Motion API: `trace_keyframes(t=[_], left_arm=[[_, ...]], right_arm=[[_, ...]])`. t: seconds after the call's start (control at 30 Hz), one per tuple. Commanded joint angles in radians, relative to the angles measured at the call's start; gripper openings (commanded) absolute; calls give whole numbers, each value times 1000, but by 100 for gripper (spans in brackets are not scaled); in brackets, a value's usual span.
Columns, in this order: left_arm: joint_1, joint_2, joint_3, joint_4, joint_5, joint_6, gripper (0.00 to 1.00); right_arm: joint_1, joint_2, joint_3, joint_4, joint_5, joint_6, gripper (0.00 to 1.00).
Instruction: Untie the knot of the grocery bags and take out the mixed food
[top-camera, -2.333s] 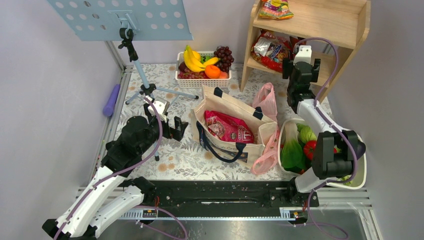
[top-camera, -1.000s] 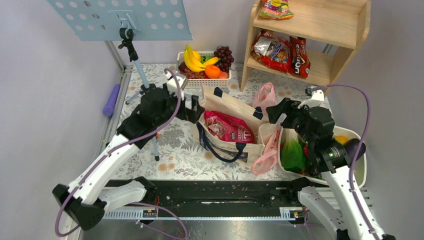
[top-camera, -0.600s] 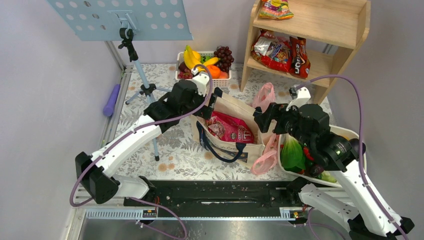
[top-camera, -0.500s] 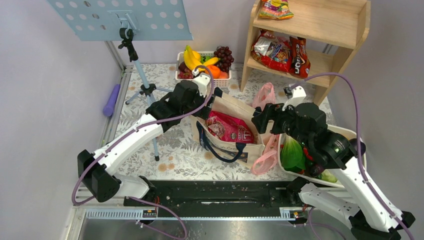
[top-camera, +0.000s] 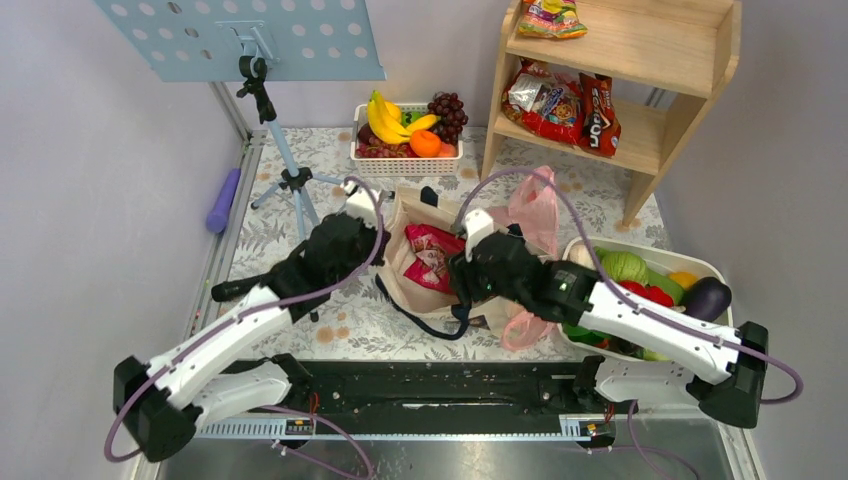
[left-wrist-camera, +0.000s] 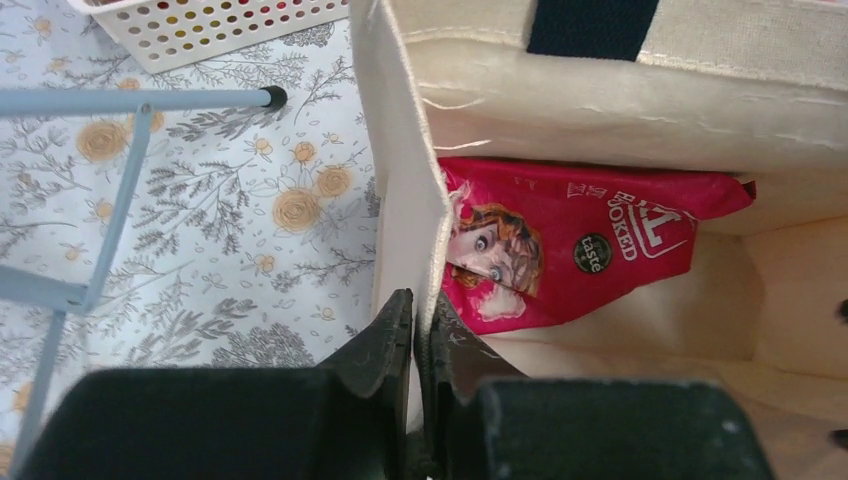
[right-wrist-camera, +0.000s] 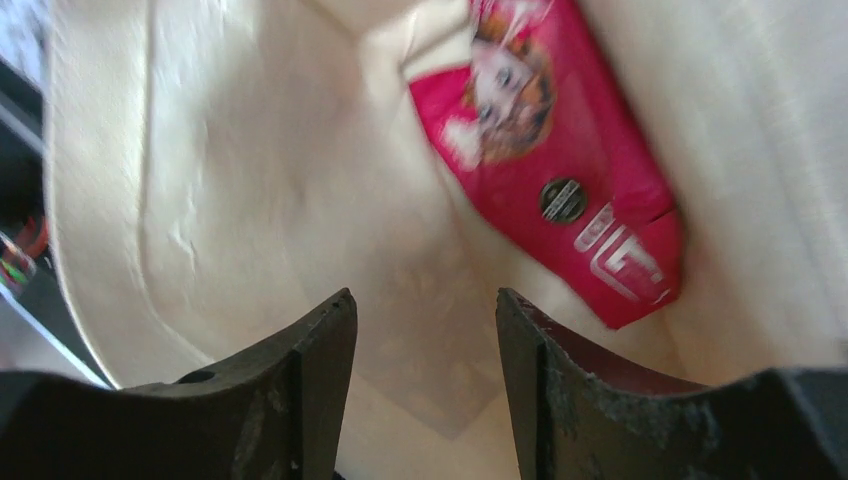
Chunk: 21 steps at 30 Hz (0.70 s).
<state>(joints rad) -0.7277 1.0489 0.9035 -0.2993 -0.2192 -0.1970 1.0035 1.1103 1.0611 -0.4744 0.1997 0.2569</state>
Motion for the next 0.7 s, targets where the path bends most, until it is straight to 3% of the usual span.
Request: trace_keyframes(t=[0.0, 0.13, 0.3, 0.53, 0.67], left_arm=[[-35, -180, -206, 174, -40, -125, 0], [-88, -354, -399, 285, -44, -151, 0], [-136, -519, -569, 334, -50, -170, 0], [-153, -590, -594, 319, -20, -169, 0], [-157, -579, -586, 321, -8, -176, 0]], right_arm=[[163, -10, -121, 56, 185, 67, 60], [331, -43, -304, 101, 325, 261, 64], [512, -76, -424, 84, 510, 473, 82], [527, -105, -330, 85, 736, 373, 99], [521, -76, -264, 165, 927, 292, 99]])
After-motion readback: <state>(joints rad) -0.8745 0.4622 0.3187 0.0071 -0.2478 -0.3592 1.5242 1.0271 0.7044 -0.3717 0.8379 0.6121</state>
